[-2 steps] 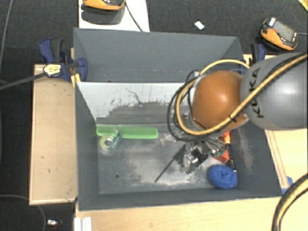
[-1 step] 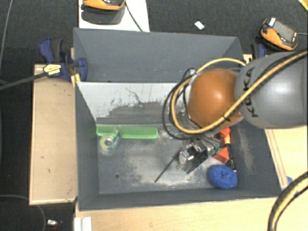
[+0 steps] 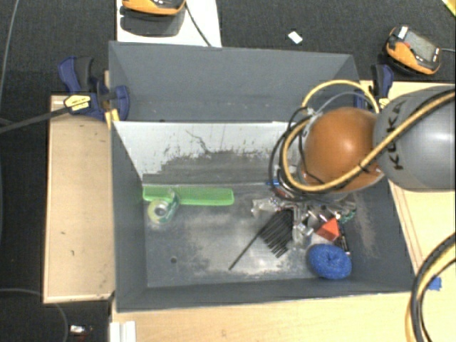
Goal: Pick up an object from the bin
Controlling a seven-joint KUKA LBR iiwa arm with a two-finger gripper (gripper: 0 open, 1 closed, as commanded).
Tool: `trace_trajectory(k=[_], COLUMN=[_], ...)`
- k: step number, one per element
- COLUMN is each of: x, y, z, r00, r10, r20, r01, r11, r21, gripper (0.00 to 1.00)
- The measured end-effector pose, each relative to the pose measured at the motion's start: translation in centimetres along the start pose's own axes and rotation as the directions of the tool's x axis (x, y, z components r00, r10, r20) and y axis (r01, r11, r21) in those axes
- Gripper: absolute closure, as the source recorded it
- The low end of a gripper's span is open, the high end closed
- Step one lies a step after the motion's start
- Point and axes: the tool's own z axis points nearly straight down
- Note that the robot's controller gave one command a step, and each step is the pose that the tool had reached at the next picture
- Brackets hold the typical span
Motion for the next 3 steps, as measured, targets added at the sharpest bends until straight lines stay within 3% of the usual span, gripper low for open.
trace_trajectory(k=[1, 3], x=[-1.0, -0.8], y=[-2.2, -1.9], z=[1.3, 0.1], r00=[0.989, 0.989], r10=[-0.151, -0.150], r20=[0.001, -0.003], r01=[0.151, 0.149], r11=[0.989, 0.989], r21=[-0.003, -0.011], gripper=[1.00, 1.00])
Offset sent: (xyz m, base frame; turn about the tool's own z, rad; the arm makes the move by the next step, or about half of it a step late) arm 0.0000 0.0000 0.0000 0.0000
